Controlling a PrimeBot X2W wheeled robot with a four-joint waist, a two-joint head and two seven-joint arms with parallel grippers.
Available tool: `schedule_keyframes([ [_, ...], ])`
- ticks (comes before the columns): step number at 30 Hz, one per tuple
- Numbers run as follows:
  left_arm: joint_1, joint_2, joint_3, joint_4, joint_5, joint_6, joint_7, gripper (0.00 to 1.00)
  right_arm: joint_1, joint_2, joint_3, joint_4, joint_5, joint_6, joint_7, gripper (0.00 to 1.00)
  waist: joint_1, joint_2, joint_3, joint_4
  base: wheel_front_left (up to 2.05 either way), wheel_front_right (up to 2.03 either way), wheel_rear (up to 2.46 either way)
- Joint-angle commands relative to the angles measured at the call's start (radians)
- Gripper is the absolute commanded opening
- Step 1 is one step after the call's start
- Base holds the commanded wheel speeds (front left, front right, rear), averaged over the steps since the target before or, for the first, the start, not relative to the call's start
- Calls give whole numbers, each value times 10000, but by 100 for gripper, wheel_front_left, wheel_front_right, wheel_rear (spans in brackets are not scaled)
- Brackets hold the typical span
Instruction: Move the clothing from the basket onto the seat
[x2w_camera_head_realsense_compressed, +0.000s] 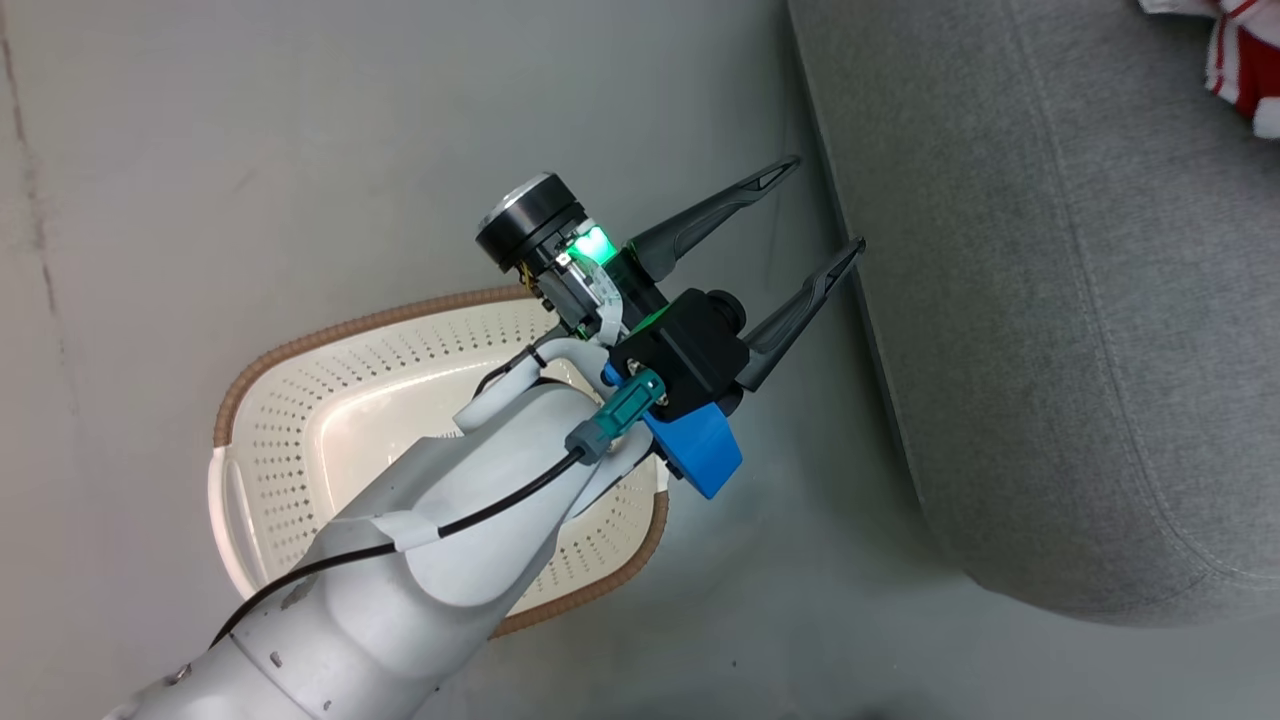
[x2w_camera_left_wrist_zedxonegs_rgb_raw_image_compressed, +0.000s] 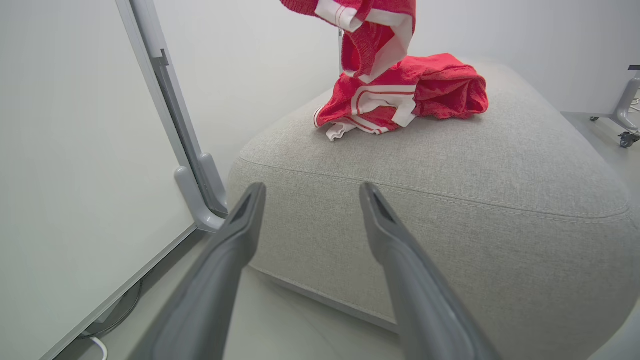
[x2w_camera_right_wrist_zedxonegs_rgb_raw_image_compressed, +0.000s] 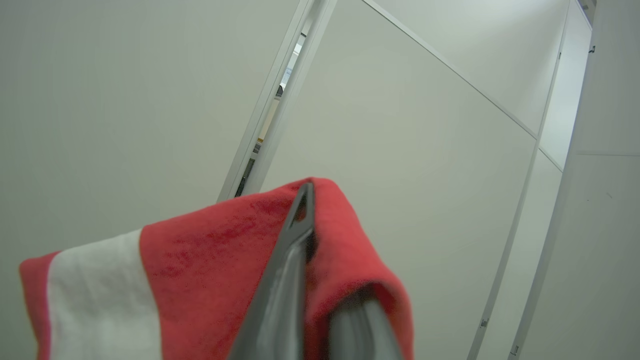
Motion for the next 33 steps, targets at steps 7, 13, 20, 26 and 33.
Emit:
schedule_keyframes([
  [7, -259, 174, -29, -82, 100, 59, -26, 100, -651, -1732, -1205, 525, 71, 1, 0, 0, -1, 0, 493, -112, 0, 0, 0],
  [13, -345, 269, -69, -155, 100, 58, -26, 100, -447, -2955, -2005, 2000, 353, 3, 1, 0, -1, 0, 633, -193, 0, 0, 0],
  [20, -490, 365, -98, -201, 116, 61, -26, 100, -87, -2378, -1485, 3145, 490, 1, -2, 0, -1, 0, 952, -256, 0, 0, 0],
  [26, -605, 346, -213, -165, 76, 50, -25, 100, 13, -1404, -1087, 3517, 372, 1, -2, 0, -1, 0, 1135, -157, 0, 0, 0],
  [33, -695, 235, -232, -145, 16, 85, -25, 100, 574, -313, -1292, 3865, 150, 1, -2, 0, -1, 0, 1225, -27, 0, 0, 0],
])
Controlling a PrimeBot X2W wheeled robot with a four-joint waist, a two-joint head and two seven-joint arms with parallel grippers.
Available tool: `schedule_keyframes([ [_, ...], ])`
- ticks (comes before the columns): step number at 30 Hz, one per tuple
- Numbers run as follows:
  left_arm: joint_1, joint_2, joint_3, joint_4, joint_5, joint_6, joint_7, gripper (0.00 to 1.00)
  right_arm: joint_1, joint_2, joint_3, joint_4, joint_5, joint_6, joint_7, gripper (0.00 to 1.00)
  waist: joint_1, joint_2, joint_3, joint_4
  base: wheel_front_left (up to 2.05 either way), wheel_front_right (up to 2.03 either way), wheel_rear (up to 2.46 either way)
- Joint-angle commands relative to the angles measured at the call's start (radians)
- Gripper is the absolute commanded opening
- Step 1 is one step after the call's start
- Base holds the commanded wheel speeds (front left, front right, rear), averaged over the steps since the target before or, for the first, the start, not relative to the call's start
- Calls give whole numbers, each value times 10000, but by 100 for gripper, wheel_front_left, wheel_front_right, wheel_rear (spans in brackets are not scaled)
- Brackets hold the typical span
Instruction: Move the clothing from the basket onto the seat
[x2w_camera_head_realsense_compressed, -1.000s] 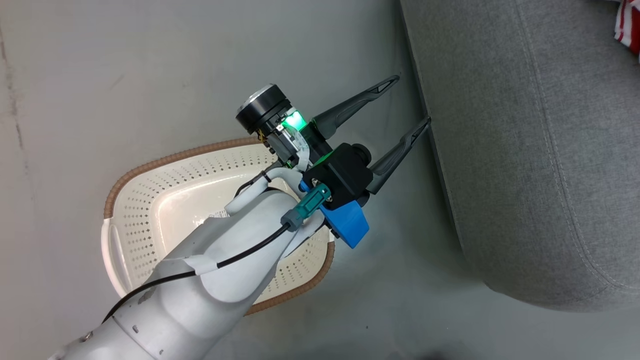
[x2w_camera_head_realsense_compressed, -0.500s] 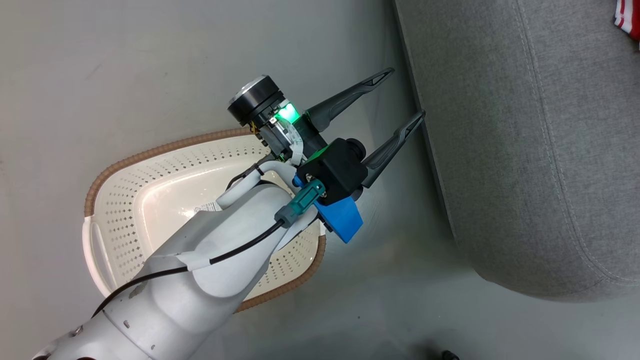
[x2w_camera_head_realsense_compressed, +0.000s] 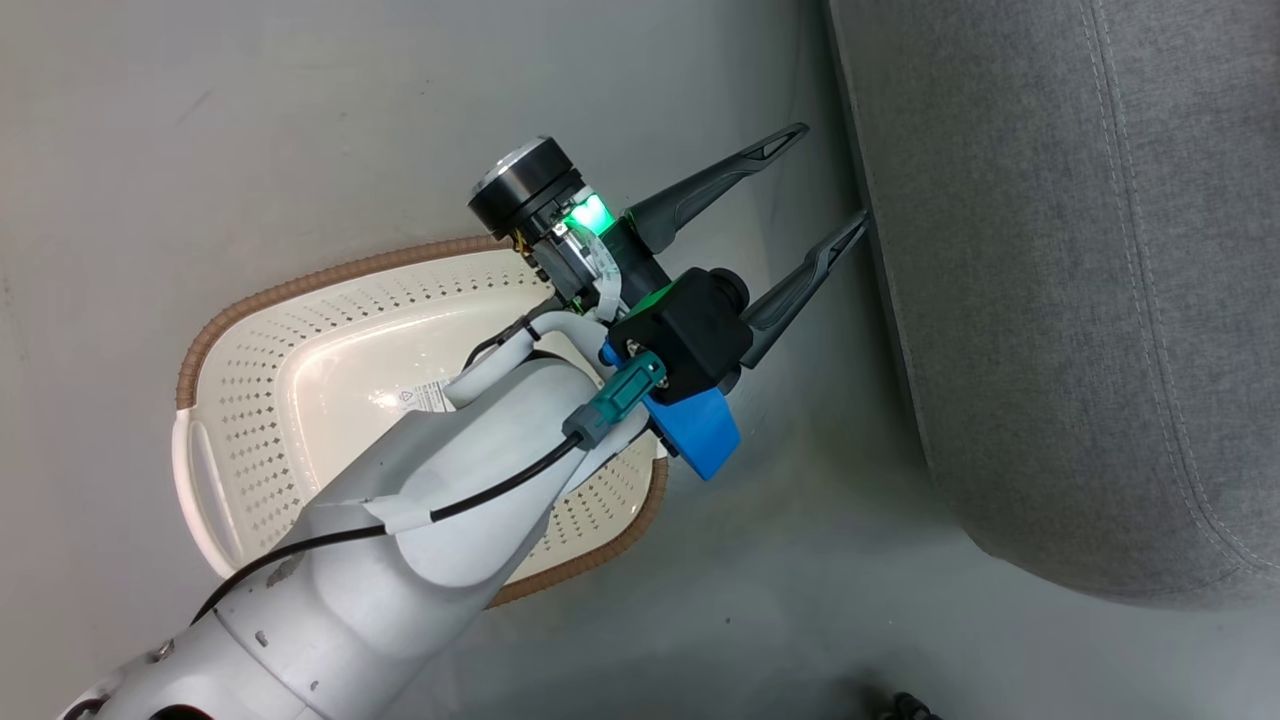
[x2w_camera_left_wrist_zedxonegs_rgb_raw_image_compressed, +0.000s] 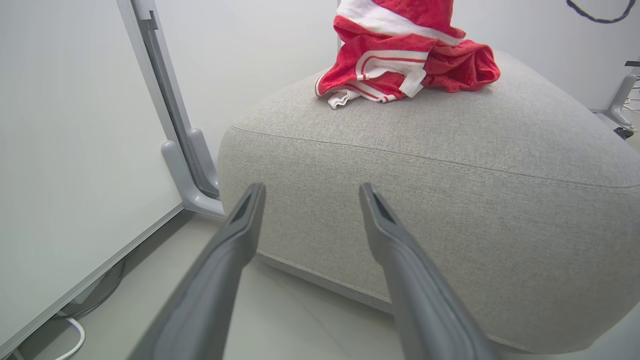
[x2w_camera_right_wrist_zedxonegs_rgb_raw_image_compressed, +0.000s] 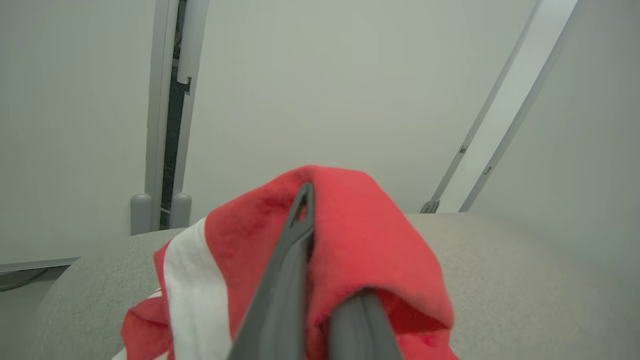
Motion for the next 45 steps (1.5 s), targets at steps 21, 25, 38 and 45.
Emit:
schedule_keyframes([
  [21, 252, -84, 253, -191, -213, 234, -25, 100, 2239, 469, 377, 453, 15, 1, 2, 100, -1, 0, -911, 49, 0, 0, 0],
  [25, 577, -123, 418, -262, -296, 320, -25, 100, 3022, 622, 349, -218, -56, 1, 0, 100, -1, 0, -1483, 87, 0, 0, 0],
  [38, 1947, -46, 1406, -372, -580, 642, -25, 100, 5321, 1092, 987, -2771, -131, 1, 2, 100, -1, 0, -3294, 698, 0, 0, 0],
  [45, 3033, 122, 2463, -572, -733, 935, -25, 100, 6016, 1572, 2079, -3586, 113, 1, 0, 100, -1, 0, -4301, 1278, 0, 0, 0],
])
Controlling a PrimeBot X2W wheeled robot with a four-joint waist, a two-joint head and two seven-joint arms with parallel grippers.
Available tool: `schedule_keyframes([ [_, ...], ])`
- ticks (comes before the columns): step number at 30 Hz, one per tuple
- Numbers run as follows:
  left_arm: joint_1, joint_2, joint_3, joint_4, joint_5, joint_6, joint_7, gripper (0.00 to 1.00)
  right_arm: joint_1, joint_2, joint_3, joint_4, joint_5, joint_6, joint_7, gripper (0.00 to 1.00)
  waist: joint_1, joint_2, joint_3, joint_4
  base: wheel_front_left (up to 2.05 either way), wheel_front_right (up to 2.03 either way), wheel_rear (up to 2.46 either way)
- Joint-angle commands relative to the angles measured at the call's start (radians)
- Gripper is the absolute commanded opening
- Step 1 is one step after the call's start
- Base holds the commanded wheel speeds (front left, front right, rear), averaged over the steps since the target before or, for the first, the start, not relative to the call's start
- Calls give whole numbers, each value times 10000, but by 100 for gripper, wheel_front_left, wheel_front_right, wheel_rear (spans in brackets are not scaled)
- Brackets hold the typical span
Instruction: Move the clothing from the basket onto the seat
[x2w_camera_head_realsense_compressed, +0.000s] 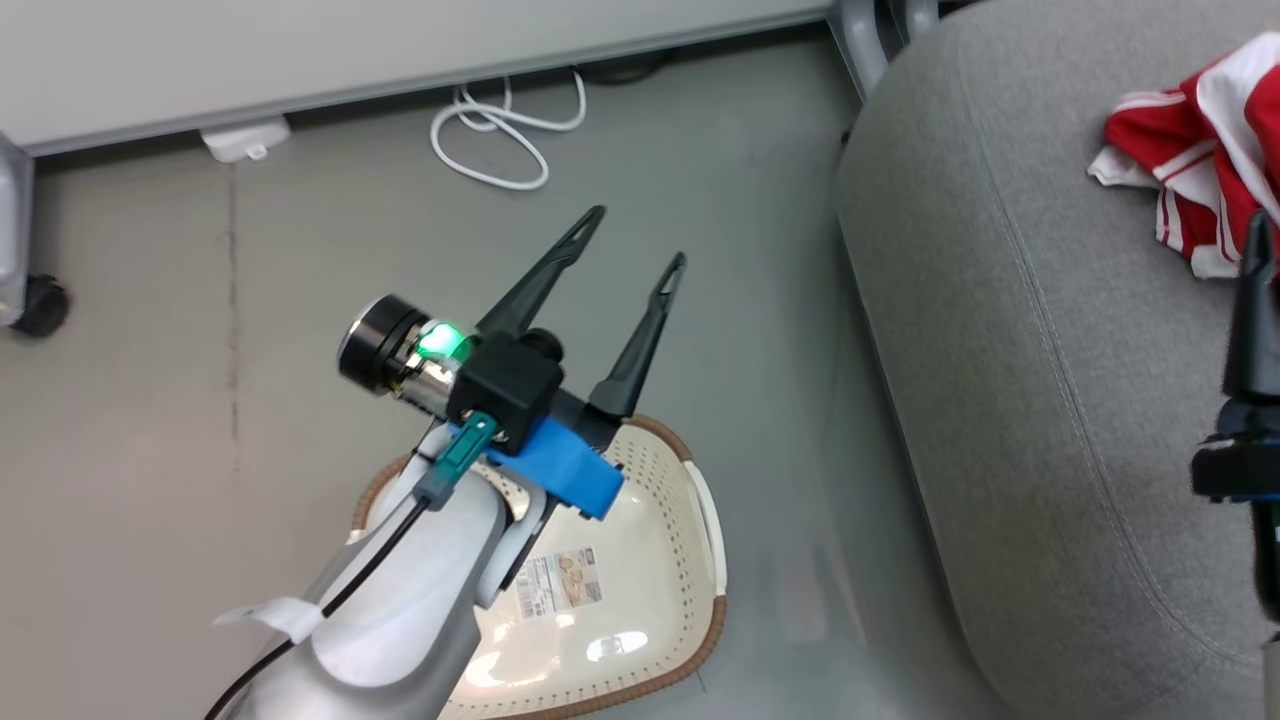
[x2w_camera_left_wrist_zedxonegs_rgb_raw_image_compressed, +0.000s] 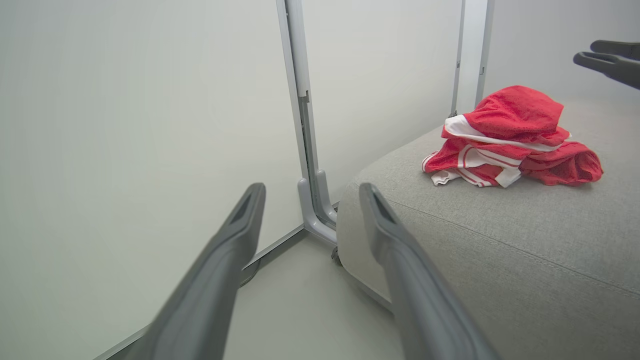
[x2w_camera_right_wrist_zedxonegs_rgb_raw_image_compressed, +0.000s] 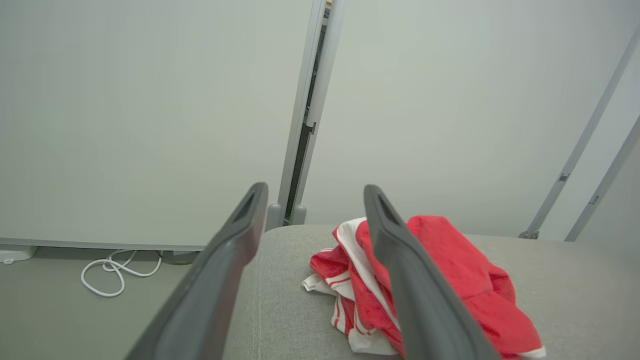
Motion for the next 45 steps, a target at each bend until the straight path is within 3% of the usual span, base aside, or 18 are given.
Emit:
schedule_keyframes([
  [1, 274, 70, 175, -55, -21, 68, -25, 100, 228, 90, 114, -68, 31, 1, 2, 100, 2, -1, -495, 419, 0, 0, 0],
  [16, 2475, 197, 2594, -675, 71, 379, -24, 100, 937, 753, 1475, 127, 181, 1, 2, 100, 2, -1, -1889, 1420, 0, 0, 0],
  [31, 4940, -110, 4281, -1601, 700, 241, -24, 100, 2379, 1327, 1289, 147, 9, 1, 1, 100, 2, -1, -3010, 1700, 0, 0, 0],
  [45, 5595, -489, 5063, -1722, 996, -123, -24, 100, 3343, 1655, 1141, 171, 386, 1, 1, 100, 2, -1, -3446, 1844, 0, 0, 0],
])
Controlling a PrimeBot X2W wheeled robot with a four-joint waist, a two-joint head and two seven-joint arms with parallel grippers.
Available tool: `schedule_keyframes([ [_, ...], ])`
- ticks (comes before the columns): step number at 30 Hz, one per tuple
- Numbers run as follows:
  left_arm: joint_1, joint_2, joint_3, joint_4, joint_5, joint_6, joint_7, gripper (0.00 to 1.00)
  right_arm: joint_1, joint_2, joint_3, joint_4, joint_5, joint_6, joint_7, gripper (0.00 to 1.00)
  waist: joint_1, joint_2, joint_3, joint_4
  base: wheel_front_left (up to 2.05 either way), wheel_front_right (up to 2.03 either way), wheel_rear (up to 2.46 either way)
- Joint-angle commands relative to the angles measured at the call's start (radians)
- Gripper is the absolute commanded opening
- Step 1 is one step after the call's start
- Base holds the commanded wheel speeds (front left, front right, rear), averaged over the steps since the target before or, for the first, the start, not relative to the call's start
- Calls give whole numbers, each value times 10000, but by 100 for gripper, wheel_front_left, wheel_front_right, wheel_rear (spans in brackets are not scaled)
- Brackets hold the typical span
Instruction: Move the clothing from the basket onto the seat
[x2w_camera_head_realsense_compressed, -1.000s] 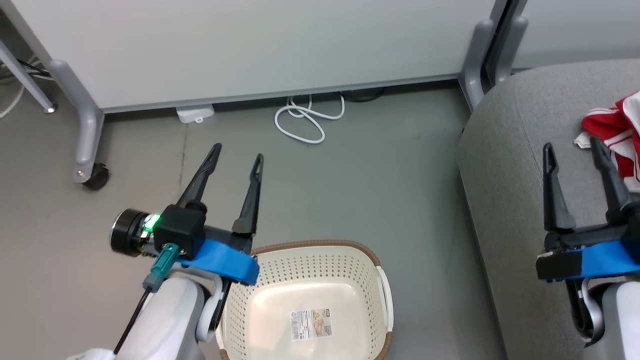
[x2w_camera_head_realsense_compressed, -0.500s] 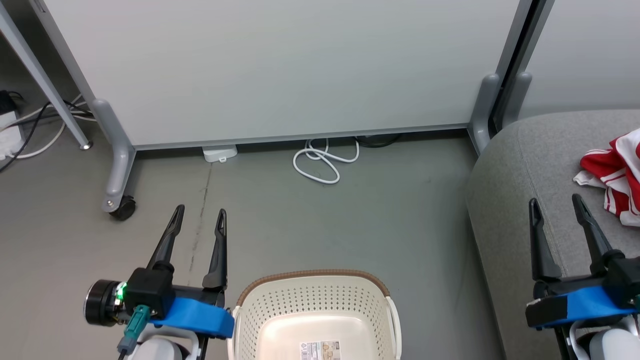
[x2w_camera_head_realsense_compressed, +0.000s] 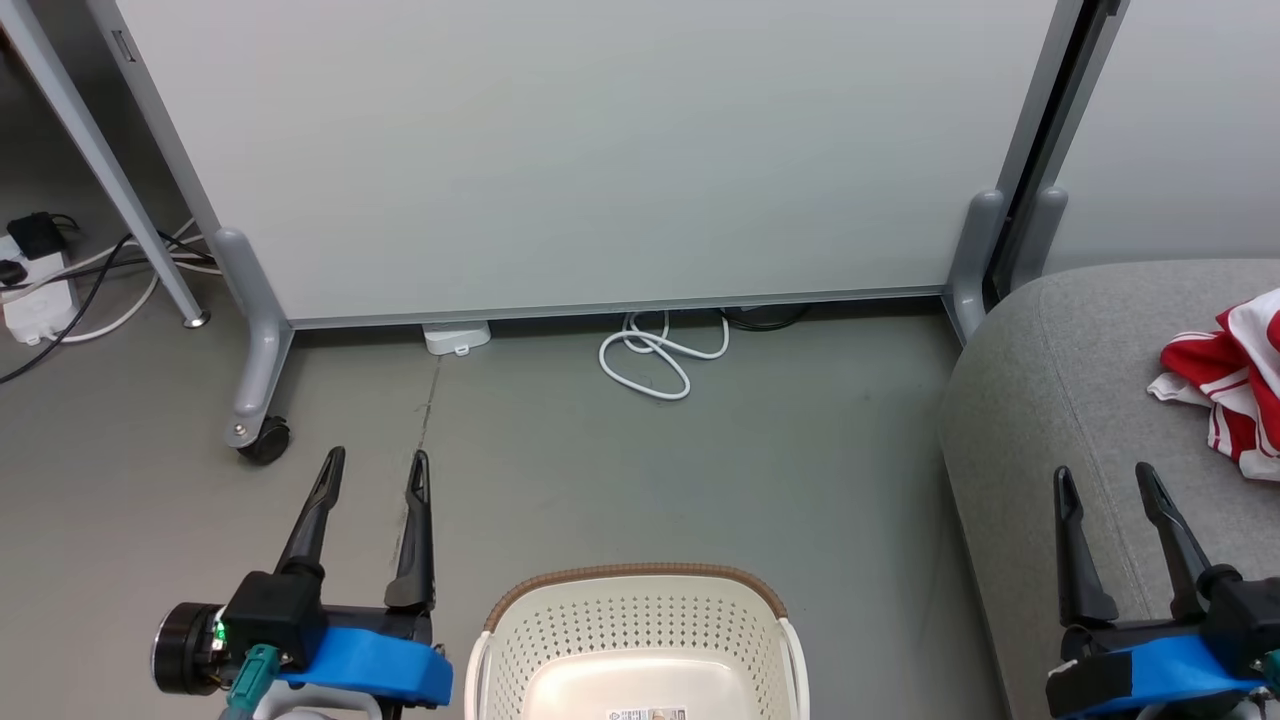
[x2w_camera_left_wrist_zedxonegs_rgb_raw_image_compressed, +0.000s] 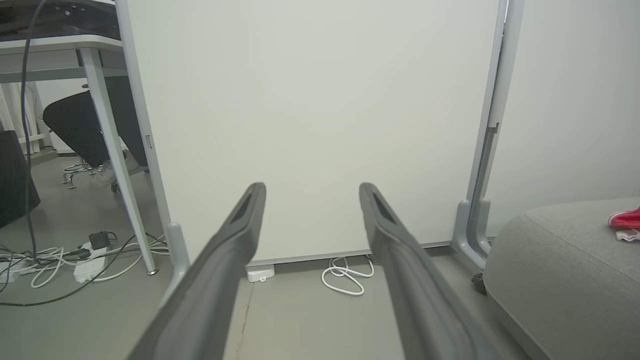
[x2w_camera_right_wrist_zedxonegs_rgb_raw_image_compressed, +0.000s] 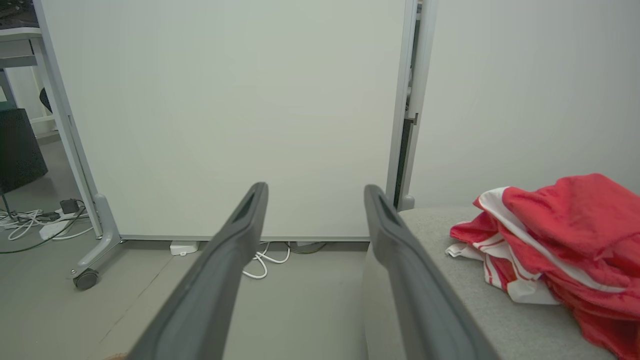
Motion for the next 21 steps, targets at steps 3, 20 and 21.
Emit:
schedule_keyframes([
  [3, 216, -97, 161, -78, 126, -54, -23, 100, 264, 72, -24, 70, 114, 1, -1, 100, 1, -1, -68, 7, 0, 0, 0],
  [20, 159, -326, 485, 114, 395, -340, -23, 100, -12, 149, 452, 543, 409, 1, -1, 100, 1, -1, -50, 12, 0, 0, 0],
  [21, 148, -336, 507, 119, 425, -329, -23, 100, -25, 148, 459, 551, 423, 1, -1, 100, 1, -1, -48, 10, 0, 0, 0],
])
